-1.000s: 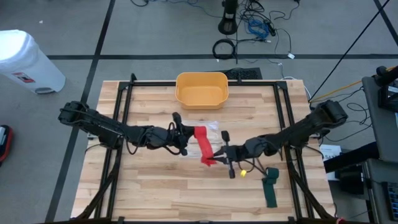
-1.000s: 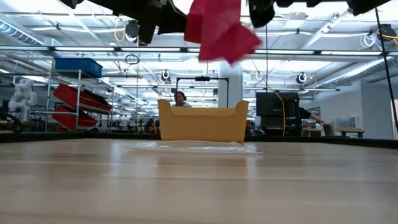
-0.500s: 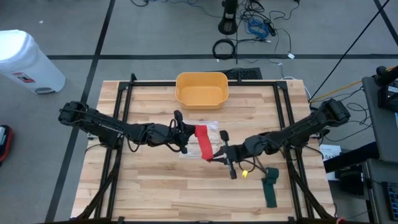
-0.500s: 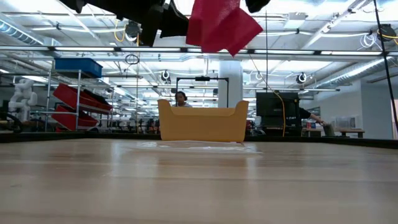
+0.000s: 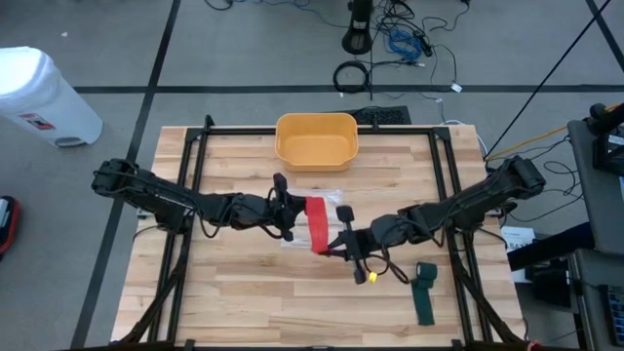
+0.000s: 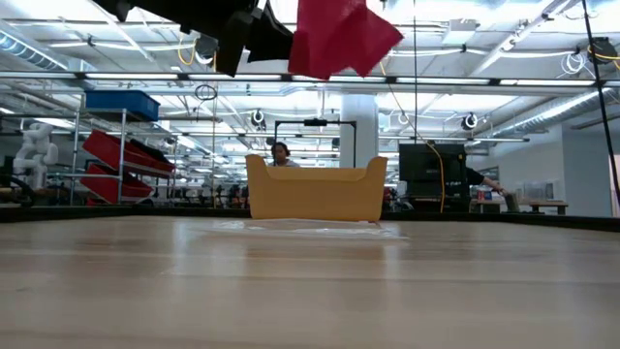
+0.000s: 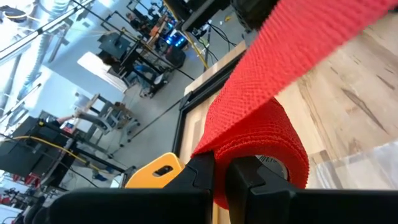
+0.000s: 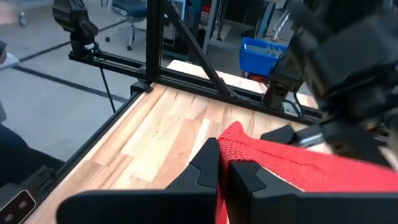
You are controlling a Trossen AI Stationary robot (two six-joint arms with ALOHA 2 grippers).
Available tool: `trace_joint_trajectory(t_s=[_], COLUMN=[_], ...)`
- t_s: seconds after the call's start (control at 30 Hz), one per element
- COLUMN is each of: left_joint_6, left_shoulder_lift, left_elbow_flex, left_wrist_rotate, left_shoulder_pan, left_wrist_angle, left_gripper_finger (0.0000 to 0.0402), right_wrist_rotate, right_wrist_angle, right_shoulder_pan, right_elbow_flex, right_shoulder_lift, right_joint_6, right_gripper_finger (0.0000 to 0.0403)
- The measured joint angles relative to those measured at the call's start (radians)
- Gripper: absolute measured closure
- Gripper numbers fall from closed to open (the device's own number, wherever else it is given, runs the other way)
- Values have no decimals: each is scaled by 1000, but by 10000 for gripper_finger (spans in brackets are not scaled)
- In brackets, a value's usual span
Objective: Roll bandage
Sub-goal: Roll the red bandage
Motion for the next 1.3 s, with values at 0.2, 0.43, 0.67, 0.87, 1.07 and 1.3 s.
trace_joint_trajectory(t_s=[0.2,0.43,0.67,0.87,1.07,1.3], left_joint_6=[-11,-27,-55,-97,-132,-156], left_shoulder_lift=[0,-1,-1,-1,-1,-1], left_elbow_flex=[0,0,0,0,0,0], left_wrist_rotate=[0,28,46,50,57,57], left_shoulder_pan=[-1,-1,-13,-20,-32,-67], left_wrist_angle=[48,91,147,170,165,169], left_gripper_finger=[388,388,388,388,388,388], right_wrist_rotate=[3,3,-2,-26,-55,-60], right_wrist_angle=[182,302,357,398,423,408], right_shoulder_pan=[0,-2,-19,-53,-90,-129], right_elbow_flex=[-131,-223,-272,-277,-277,-277], right_shoulder_lift=[0,0,0,44,88,90], right_joint_6=[53,85,105,110,120,115], right_gripper_finger=[403,403,403,403,403,403])
